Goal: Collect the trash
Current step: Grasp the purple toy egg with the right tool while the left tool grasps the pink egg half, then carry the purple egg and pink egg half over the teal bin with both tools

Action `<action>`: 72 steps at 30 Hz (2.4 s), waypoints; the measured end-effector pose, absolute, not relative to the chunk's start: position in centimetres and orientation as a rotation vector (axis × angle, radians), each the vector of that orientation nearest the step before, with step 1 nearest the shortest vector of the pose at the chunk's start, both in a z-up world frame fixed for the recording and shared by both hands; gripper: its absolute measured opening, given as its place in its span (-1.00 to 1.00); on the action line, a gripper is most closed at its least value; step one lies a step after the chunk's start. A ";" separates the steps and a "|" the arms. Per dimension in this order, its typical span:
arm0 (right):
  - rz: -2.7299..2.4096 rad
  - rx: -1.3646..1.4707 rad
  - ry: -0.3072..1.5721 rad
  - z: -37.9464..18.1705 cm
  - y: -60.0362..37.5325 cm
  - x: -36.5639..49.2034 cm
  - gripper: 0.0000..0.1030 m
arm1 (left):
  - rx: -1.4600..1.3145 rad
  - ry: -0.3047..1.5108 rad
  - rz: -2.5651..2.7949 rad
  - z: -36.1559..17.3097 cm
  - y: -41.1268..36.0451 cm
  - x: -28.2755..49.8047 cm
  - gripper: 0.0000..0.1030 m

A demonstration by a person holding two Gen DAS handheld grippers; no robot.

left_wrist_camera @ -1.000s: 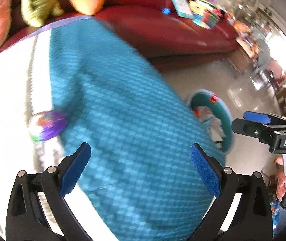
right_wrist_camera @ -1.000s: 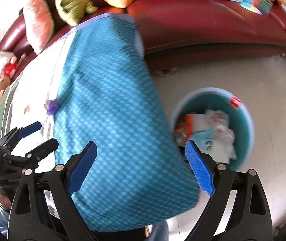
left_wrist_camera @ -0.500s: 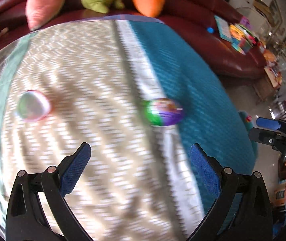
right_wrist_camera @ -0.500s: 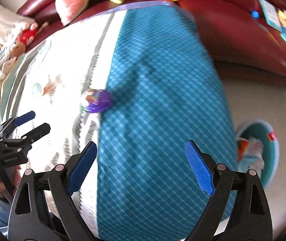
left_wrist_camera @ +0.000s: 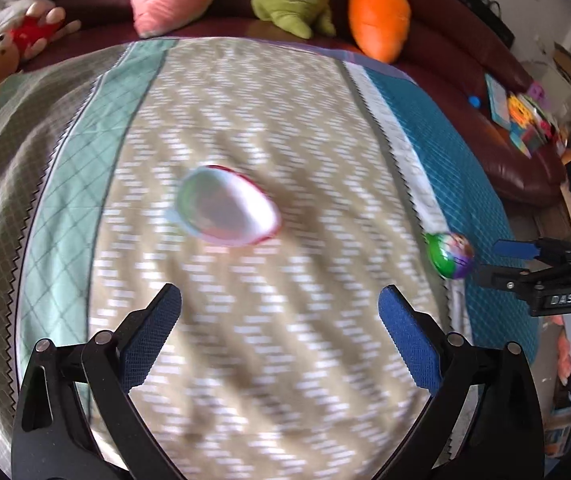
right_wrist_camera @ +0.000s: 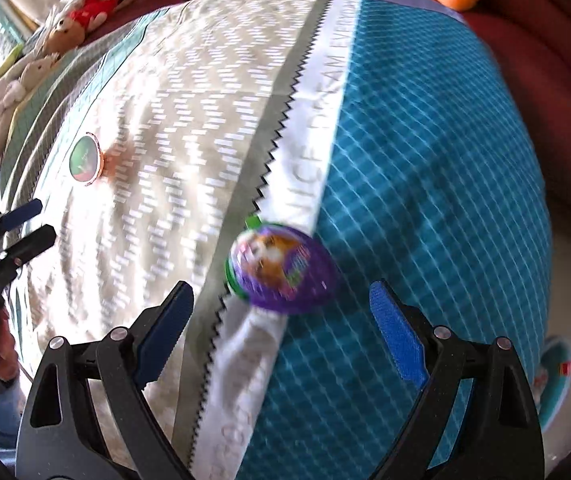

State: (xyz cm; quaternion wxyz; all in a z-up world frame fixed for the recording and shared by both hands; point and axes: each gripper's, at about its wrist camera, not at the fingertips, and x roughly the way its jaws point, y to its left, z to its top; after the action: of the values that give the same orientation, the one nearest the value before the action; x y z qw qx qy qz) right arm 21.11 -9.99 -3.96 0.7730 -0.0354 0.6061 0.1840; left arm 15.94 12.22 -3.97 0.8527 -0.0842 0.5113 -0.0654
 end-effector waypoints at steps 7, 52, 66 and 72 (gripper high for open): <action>0.403 -0.145 1.341 -5.6 -8.1 21.7 0.07 | -0.247 1.064 -0.088 -4.7 16.2 16.4 0.92; 0.402 0.070 1.236 -2.5 -11.4 18.8 0.07 | -0.127 1.053 -0.061 -3.8 10.3 19.1 -0.91; 0.297 0.211 1.139 1.2 -21.6 13.6 0.07 | -0.033 1.033 -0.259 -1.3 -0.7 15.5 -0.91; 0.197 0.282 1.077 2.8 -28.9 9.9 0.07 | 0.022 1.025 -0.371 -0.4 -7.4 13.7 -0.91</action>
State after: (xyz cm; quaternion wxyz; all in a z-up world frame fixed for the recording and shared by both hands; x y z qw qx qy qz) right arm 9.95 -28.93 2.83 0.8444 0.1335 0.5104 0.0932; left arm 13.66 -7.38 -0.41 0.8551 0.0106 0.4873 -0.1765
